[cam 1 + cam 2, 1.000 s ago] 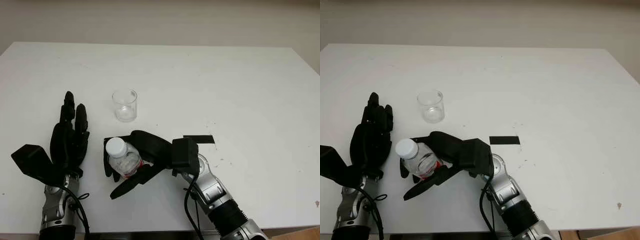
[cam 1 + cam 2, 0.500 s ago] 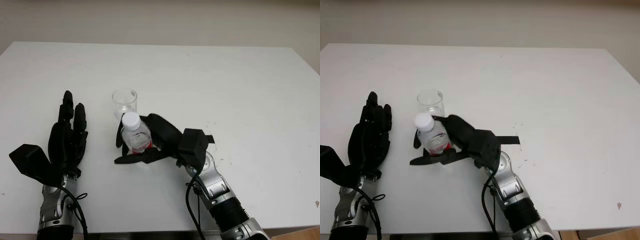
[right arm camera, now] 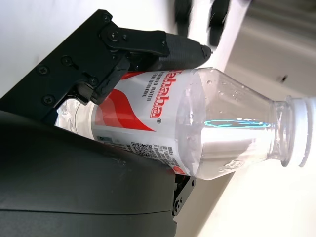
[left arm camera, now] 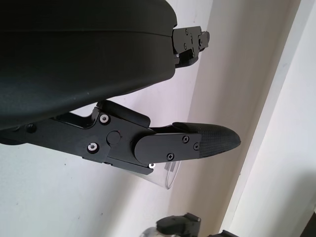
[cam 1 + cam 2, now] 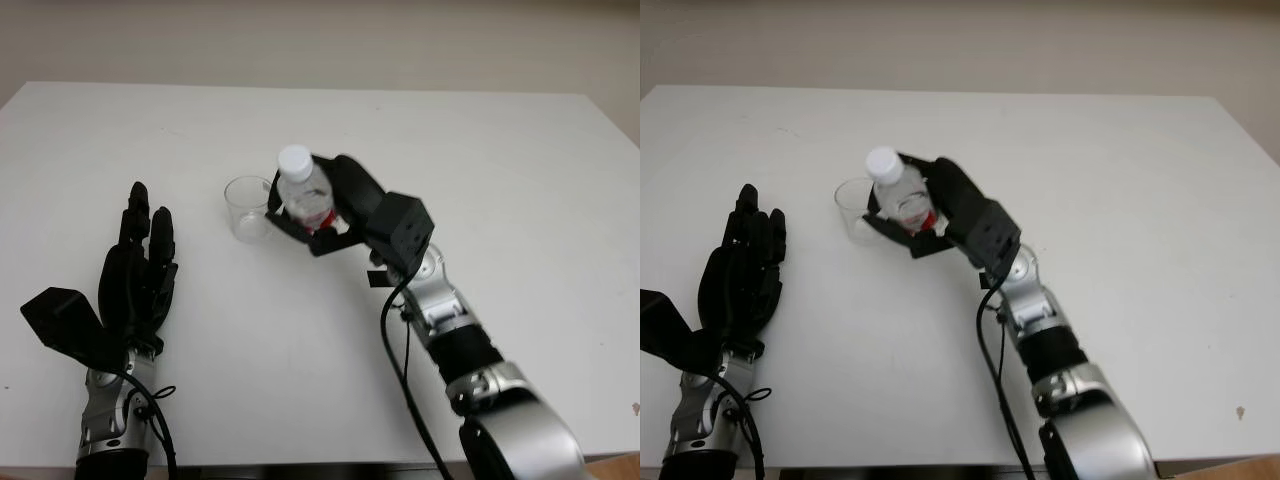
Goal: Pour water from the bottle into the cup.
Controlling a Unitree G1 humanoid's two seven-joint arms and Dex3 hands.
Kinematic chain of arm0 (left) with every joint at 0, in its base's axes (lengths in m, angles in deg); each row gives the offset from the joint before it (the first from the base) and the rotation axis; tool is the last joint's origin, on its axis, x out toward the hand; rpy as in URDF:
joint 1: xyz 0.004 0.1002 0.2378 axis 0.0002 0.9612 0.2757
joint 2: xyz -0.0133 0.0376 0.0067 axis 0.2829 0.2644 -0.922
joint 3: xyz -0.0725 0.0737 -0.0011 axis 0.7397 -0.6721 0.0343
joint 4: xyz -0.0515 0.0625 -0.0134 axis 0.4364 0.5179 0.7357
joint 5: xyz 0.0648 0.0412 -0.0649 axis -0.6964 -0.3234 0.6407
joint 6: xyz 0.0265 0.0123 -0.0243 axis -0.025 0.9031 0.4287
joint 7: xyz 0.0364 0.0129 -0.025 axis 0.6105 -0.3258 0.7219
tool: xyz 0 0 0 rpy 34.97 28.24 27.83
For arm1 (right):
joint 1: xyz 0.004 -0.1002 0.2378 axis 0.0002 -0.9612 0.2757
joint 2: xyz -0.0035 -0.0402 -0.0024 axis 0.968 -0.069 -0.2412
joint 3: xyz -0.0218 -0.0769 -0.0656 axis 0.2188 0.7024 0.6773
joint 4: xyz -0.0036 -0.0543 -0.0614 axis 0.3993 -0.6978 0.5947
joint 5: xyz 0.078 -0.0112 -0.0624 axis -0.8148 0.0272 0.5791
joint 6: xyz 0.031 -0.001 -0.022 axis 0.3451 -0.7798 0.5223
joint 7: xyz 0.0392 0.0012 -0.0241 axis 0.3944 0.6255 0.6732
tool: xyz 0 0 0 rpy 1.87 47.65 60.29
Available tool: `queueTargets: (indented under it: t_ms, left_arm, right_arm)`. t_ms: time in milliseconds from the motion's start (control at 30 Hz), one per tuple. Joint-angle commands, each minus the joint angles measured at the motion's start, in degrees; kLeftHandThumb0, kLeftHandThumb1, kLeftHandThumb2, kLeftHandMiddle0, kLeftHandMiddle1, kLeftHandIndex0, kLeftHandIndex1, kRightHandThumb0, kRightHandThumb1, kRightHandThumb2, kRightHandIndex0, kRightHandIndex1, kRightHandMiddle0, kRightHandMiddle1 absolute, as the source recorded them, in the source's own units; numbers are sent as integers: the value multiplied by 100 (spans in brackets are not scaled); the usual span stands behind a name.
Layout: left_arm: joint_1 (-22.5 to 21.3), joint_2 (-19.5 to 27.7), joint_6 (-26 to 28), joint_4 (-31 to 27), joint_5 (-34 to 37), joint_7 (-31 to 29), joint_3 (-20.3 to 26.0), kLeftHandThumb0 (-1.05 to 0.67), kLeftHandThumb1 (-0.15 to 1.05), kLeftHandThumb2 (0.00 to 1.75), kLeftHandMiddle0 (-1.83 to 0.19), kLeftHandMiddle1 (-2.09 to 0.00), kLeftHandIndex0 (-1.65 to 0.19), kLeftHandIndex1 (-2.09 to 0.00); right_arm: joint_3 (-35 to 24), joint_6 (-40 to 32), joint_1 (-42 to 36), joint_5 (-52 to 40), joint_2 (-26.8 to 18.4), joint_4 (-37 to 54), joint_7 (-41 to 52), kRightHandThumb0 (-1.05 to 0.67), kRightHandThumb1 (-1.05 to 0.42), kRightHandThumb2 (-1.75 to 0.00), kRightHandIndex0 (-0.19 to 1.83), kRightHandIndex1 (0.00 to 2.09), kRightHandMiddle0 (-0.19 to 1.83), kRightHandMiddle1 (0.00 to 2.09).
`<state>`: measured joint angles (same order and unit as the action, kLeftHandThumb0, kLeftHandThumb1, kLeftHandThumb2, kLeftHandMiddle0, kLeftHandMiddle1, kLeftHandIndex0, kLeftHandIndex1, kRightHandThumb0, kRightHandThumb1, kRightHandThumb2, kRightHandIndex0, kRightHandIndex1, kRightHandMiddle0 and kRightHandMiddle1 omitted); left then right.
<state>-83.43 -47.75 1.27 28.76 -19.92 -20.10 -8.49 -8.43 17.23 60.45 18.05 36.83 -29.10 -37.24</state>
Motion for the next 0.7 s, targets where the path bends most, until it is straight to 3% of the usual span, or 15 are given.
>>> queueTargets:
  t_ms: [0, 100, 333, 667]
  left_arm:
    - [-51, -22, -15, -31, 4, -3, 0, -70, 105, 42, 11, -5, 11, -5]
    - [-56, -24, -17, -9, 8, -4, 3, -70, 105, 41, 11, -5, 11, -5]
    - [-76, 5, -27, 24, -20, -3, 6, -70, 105, 42, 12, -5, 12, -5]
    - [-136, -47, -20, 82, 17, -24, -12, -70, 105, 43, 13, -5, 13, -5]
  right_arm:
    - [0, 281, 360, 171, -116, -397, -216, -18, -80, -67, 166, 209, 163, 209]
    - [129, 629, 745, 573, -295, -975, -625, -18, -88, -51, 158, 209, 150, 209]
    - [267, 804, 1495, 1082, -466, -2000, -1395, -18, -89, -46, 154, 209, 141, 209]
    - [651, 92, 2332, 1668, -415, -2788, -2021, -23, -93, -39, 148, 209, 129, 209]
